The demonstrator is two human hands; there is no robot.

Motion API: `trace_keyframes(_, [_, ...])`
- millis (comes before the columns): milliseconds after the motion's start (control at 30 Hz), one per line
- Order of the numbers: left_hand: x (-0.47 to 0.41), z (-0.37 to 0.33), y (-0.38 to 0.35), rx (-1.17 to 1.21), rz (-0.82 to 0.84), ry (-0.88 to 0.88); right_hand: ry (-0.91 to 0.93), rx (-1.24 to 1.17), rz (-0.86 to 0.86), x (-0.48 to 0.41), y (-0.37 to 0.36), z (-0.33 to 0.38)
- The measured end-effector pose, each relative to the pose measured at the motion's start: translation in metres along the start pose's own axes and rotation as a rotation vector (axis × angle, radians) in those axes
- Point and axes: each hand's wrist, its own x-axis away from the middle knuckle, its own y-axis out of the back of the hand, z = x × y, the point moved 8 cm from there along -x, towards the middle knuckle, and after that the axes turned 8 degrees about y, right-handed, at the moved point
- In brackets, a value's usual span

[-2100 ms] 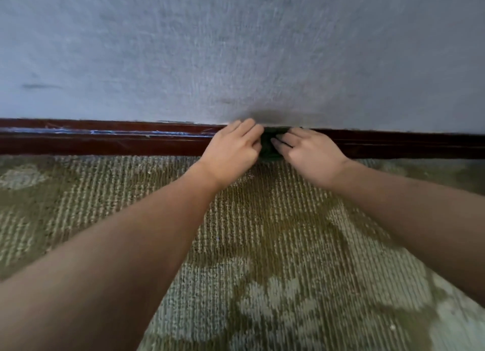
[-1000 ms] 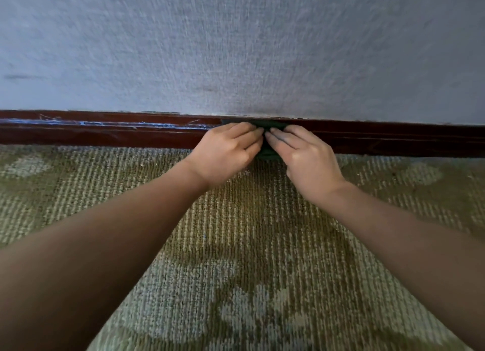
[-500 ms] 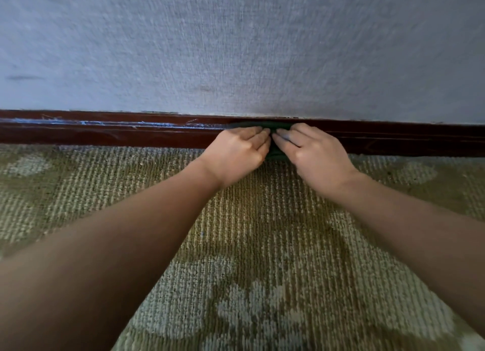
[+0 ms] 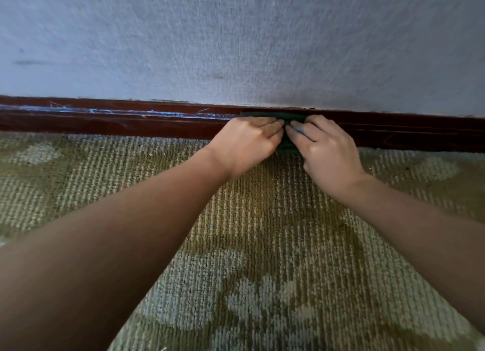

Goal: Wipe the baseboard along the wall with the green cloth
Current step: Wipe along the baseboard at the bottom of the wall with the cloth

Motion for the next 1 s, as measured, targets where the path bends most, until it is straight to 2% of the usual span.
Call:
trace_keyframes(133, [0.005, 0.006, 0.000, 0.022, 0.038, 0.033, -0.018, -0.034, -0.033, -0.003, 0.000, 0.004])
trace_keyframes(267, [0.016, 0.009, -0.001, -0.007, 0.035, -0.009, -0.006, -0.050, 0.034, -0.008, -0.012, 0.014])
trace_keyframes(567, [0.025, 0.006, -0.025, -0.051, 0.110, -0.010, 0.143, 0.108, 0.102, -0.007, -0.036, 0.020])
trace_keyframes(733, [0.023, 0.004, -0.038, -0.039, 0.170, 0.069, 0.063, 0.083, 0.212, -0.004, -0.049, 0.021])
trace_keyframes(900, [0.022, 0.008, -0.034, -0.010, 0.182, 0.095, 0.015, 0.005, 0.161, -0.005, -0.040, 0.019])
trace_keyframes(1000, [0.026, 0.011, -0.032, -0.026, 0.218, 0.115, 0.029, 0.007, 0.189, -0.005, -0.035, 0.021])
